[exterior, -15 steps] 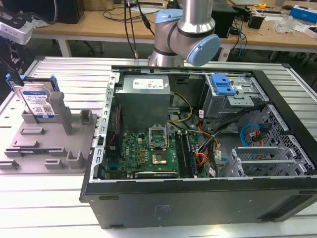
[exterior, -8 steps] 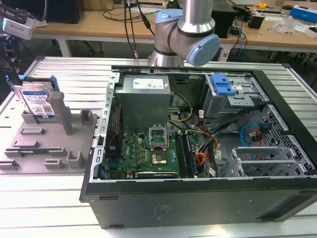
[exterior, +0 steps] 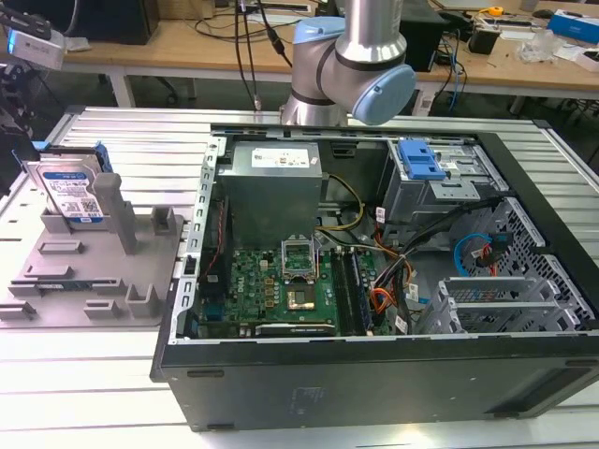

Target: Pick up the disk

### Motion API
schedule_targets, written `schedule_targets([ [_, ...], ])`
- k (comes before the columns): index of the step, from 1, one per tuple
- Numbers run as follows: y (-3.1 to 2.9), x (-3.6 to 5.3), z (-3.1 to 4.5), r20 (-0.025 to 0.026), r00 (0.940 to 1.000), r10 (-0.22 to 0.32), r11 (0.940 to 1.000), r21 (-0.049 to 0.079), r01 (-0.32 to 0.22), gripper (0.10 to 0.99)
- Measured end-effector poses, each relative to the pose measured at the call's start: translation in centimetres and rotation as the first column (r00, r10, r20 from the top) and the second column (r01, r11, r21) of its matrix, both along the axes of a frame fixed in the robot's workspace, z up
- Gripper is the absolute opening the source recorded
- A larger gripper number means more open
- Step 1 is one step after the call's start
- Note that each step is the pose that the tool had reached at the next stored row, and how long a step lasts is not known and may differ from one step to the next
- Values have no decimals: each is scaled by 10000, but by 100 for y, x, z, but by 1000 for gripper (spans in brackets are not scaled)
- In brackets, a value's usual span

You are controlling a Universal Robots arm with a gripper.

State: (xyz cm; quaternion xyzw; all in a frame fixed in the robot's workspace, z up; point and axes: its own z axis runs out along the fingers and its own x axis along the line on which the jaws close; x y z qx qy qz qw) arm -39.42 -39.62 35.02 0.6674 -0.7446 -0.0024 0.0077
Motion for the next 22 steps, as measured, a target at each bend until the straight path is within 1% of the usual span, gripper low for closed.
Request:
schedule_targets([
  [2, 8, -1, -1, 2, 10000, -2, 10000, 0, 2, 663],
  [3, 43, 0, -1, 2, 10000, 0, 10000, -36, 0, 663],
  [4, 101, 0, 0, 1, 10000, 0, 10000, -78, 0, 663],
  [5, 142, 0, 0, 0, 10000, -1, 9999, -105, 1, 663],
  [6, 225, 1, 0, 1, 10000, 1, 9999, -157, -1, 663],
  [8, 315, 0, 0, 0, 10000, -1, 9998, -208, 1, 663],
  [9, 381, 0, 0, 0, 10000, 1, 9997, -247, -1, 663],
  [10, 427, 0, 0, 0, 10000, 1, 9996, -277, -1, 663],
  [11, 491, 0, 0, 0, 10000, -2, 9995, -319, 2, 663],
  [12, 533, 0, 0, 1, 10000, 0, 9994, -346, 0, 663],
  [13, 627, 0, 0, 0, 10000, 0, 9992, -393, 0, 663],
  [15, 780, -1, 0, -1, 10000, 1, 9991, -422, -1, 663],
  [17, 860, -9, -2, 2, 10000, 19, 9991, -432, -19, 663],
  [18, 880, -38, -2, 6, 10000, 27, 9990, -440, -26, 663],
  [19, 881, -53, -3, 16, 10000, 26, 9990, -444, -26, 663],
  [20, 882, -53, -3, 17, 10000, 31, 9990, -445, -31, 663],
  [22, 904, -55, -4, 17, 9999, 101, 9989, -448, -100, 663],
])
